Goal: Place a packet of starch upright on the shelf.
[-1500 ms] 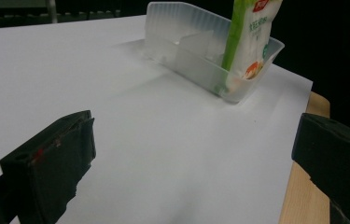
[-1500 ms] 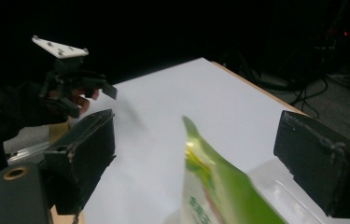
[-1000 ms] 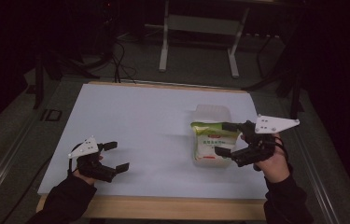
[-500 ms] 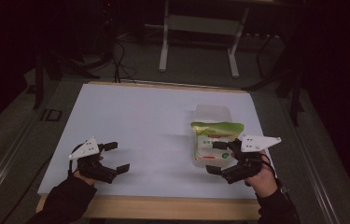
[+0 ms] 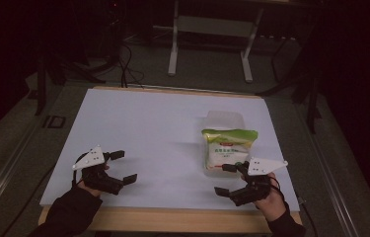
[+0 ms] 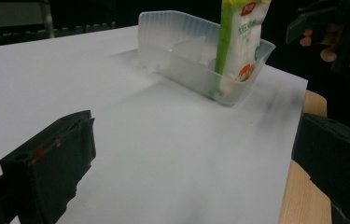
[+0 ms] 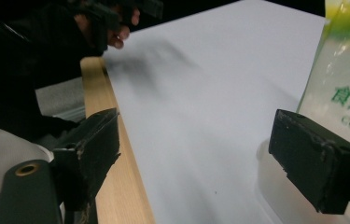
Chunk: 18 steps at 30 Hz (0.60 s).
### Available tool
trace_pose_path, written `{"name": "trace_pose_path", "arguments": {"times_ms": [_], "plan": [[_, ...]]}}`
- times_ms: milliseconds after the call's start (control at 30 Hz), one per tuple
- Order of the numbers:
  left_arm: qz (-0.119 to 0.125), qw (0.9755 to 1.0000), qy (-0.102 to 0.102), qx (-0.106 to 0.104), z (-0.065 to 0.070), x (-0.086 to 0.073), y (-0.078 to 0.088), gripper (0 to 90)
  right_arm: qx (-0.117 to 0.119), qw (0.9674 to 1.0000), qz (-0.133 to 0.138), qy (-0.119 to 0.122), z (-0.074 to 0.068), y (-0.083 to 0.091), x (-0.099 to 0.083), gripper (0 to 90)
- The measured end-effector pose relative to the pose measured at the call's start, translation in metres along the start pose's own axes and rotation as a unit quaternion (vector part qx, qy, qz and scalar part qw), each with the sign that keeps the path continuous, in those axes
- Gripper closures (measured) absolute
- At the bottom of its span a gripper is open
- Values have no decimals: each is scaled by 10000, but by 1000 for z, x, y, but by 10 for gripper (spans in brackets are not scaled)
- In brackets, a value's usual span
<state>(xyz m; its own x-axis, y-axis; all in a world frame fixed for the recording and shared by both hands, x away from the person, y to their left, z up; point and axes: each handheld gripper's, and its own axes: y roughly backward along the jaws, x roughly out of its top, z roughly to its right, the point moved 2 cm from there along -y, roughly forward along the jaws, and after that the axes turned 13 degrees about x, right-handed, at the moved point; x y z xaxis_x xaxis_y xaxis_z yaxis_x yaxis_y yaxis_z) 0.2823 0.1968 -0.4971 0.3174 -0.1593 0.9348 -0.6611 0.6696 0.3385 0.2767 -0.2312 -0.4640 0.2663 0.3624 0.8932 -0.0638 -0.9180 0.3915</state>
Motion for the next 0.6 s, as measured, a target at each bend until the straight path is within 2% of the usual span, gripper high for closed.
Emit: {"name": "trace_pose_path", "arguments": {"times_ms": [67,200,233,267,333,600], "plan": [[-39,10000,-3,-22,1,-1,-2,2,0,10000,-34,28,0,-1,-2,161],[-80,9999,-140,-55,4,-4,-5,2,18,10000,-89,-15,2,-6,-13,161],[-86,9998,-155,-67,5,-4,-5,2,32,9999,-126,-46,3,-8,-16,161],[-90,9998,-155,-85,5,-5,-6,2,-38,9996,-272,-25,5,-10,-20,160],[-123,9997,-179,-106,6,-6,-8,2,-40,9995,-324,-33,6,-11,-21,160],[-99,9996,-227,-92,8,-6,-8,2,-56,9997,-221,-29,8,-9,-21,164]]}}
